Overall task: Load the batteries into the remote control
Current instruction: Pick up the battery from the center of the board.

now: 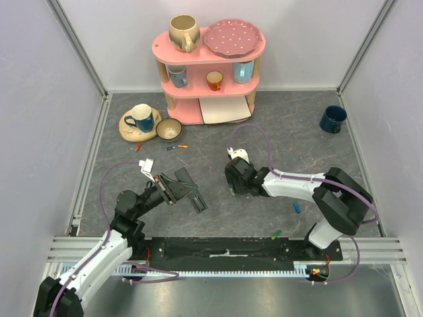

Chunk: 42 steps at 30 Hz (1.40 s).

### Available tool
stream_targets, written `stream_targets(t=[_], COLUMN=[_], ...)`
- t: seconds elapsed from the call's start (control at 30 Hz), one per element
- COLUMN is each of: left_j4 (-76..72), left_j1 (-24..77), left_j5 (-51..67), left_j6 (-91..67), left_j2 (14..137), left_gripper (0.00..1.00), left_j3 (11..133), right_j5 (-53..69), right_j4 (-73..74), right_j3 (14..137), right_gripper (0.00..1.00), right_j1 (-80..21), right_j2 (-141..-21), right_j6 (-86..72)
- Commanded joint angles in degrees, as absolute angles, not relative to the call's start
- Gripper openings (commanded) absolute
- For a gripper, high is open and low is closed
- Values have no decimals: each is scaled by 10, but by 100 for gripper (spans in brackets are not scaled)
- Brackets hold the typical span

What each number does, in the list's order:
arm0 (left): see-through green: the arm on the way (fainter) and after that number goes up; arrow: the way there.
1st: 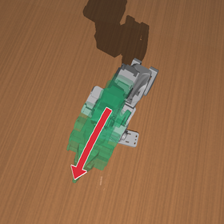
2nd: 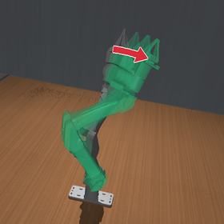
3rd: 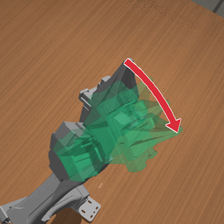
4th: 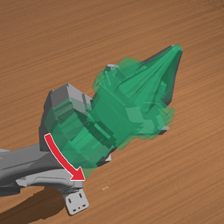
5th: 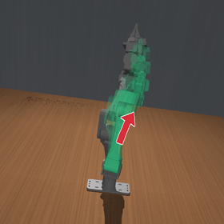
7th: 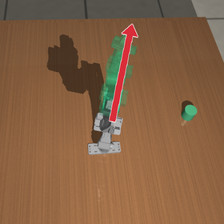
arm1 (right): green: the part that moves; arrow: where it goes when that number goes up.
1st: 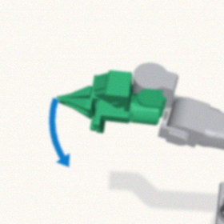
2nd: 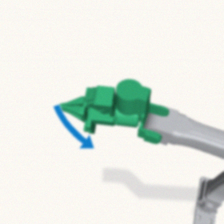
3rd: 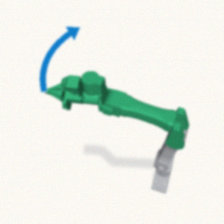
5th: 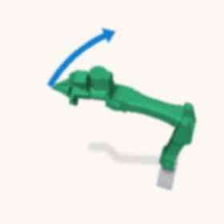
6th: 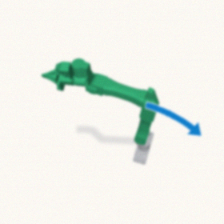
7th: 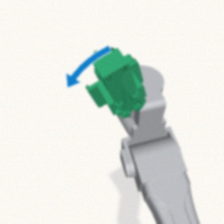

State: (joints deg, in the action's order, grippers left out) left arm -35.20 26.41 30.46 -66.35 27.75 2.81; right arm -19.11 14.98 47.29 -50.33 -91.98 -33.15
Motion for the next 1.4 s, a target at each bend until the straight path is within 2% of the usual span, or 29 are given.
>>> stream_targets(t=[0.0,0.53,0.77,1.37], left_j4=[-367,-367,-367,-370], left_j1=[262,262,262,262], left_j5=[306,306,306,308], left_j6=[-643,-645,-645,-647], left_j2=[273,272,272,270], left_gripper=[2,2,2,2], left_j3=[-18,-18,-19,-19], right_j5=[-189,-185,-188,-186], right_j4=[147,139,140,200], right_j3=[467,437,429,455], right_gripper=[67,57,46,40], right_j1=[-505,-504,-504,-505], right_j2=[-938,-928,-916,-834], right_j6=[-328,-331,-329,-271])
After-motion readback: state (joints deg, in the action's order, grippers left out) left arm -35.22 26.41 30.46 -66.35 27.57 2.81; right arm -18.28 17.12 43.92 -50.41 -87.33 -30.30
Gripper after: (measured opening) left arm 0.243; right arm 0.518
